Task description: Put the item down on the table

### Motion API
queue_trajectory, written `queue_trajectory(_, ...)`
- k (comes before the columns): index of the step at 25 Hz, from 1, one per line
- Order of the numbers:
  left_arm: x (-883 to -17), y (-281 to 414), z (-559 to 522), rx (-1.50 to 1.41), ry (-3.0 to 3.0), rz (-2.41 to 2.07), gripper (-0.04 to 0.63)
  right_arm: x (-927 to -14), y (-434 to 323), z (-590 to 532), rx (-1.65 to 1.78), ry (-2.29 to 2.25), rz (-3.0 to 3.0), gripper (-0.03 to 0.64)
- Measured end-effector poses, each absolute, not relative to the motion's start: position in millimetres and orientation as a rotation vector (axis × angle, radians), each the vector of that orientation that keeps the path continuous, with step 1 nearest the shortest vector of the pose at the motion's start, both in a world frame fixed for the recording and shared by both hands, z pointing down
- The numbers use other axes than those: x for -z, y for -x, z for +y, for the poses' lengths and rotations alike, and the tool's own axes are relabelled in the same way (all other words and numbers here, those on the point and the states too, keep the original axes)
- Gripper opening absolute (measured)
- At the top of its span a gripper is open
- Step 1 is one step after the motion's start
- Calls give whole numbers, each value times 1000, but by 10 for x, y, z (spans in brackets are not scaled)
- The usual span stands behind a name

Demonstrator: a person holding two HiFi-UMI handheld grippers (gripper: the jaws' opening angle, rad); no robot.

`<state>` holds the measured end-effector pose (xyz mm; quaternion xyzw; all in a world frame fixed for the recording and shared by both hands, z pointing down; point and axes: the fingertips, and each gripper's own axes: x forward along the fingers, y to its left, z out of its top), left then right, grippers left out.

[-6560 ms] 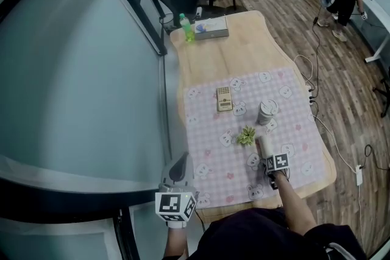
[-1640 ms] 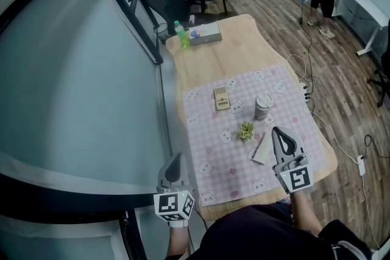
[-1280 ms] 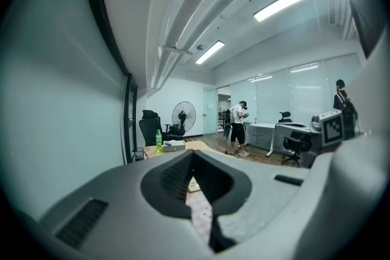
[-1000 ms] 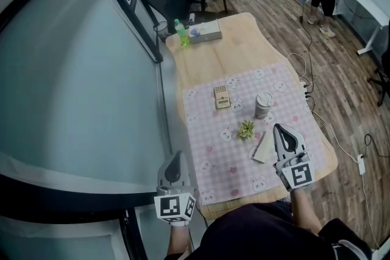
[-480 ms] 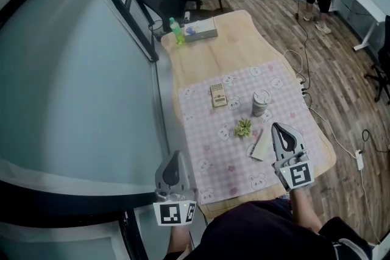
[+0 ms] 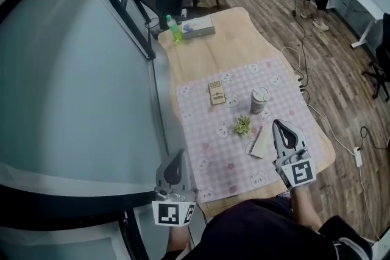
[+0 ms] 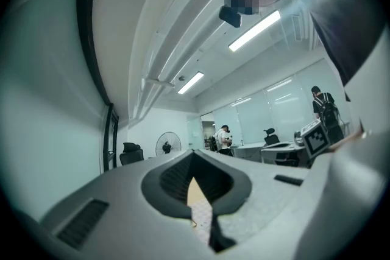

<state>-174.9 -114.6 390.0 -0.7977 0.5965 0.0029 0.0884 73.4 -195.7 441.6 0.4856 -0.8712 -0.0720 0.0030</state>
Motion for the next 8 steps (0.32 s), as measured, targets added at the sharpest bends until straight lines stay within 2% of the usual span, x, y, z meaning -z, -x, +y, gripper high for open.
queue_trajectory(8, -3872, 1736, -1149, -7, 2379, 1762, 0, -4399, -709, -1973, 231, -1510, -2730, 15)
